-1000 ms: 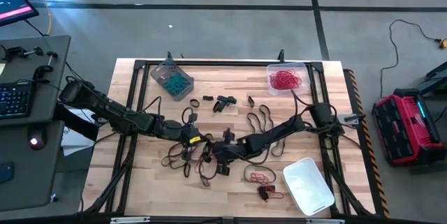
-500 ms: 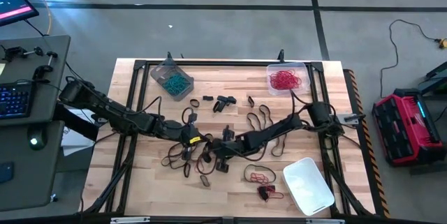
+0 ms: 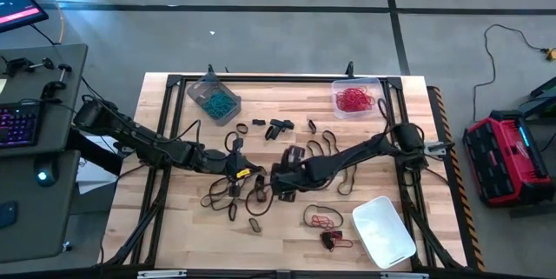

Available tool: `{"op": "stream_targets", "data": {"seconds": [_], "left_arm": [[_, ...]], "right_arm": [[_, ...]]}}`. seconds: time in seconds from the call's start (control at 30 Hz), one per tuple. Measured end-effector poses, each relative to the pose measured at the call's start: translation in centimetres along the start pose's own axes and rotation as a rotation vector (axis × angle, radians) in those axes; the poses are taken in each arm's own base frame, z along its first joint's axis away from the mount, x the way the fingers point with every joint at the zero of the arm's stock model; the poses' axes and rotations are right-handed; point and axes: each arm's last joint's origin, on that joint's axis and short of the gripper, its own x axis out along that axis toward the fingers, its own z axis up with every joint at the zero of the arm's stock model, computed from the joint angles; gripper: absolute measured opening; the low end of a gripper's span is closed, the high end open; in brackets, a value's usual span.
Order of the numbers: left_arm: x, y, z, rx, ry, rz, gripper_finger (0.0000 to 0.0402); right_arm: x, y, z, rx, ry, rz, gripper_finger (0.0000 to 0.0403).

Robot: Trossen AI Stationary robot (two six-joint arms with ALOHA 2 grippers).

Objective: Sort rubber bands into baskets
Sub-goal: Put the red rubber band into the transparent bin

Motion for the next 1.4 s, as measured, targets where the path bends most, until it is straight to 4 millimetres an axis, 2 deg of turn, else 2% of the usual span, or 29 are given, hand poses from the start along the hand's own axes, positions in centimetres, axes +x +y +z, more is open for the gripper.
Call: {"op": "stream_targets", "data": {"seconds": [0.13,0.43,0.87,1.13,1.27,1.4], "left_arm": [[0.0,0.0,0.1,-0.005,-0.011,0.0,0.0003],[0.0,0.0,0.6,-0.03,-0.064,-0.001,0.0003],[0.0,0.0,0.9,-0.056,-0.09,-0.011,0.0003],[0.0,0.0,0.9,-0.098,-0.09,-0.014,0.0003],[0.0,0.0,0.9,-0.1,-0.092,-0.014,0.0003],[0.0,0.0,0.9,-0.099,-0.091,-0.014,0.0003]], "right_arm": [[-2.3,-1.4,0.1,-0.001,0.009,-0.093,0.0],[-6.8,-5.0,-0.9,0.01,0.061,-0.313,0.0],[-12.9,-10.8,-2.6,0.076,0.102,-0.497,0.0],[-15.3,-15.7,-4.0,0.152,0.175,-0.64,0.0],[-15.6,-18.0,-4.2,0.197,0.191,-0.685,0.0],[-15.1,-20.5,-4.6,0.186,0.217,-0.813,0.0]]}}
